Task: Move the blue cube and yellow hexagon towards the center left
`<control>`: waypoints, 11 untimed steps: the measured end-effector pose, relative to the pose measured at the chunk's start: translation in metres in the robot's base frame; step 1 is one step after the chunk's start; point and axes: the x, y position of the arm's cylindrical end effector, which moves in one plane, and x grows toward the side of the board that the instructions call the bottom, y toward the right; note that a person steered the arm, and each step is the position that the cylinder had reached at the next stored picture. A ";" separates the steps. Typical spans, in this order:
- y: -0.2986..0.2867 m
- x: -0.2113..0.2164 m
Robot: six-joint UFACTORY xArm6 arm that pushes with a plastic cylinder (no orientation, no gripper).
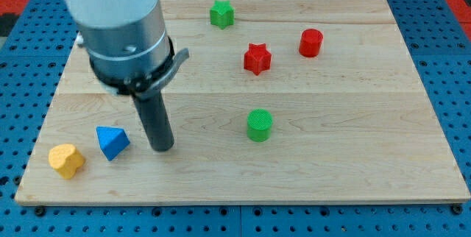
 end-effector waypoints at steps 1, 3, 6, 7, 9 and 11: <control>-0.030 -0.017; -0.094 -0.017; -0.007 -0.248; -0.048 -0.304; -0.090 -0.222; -0.090 -0.139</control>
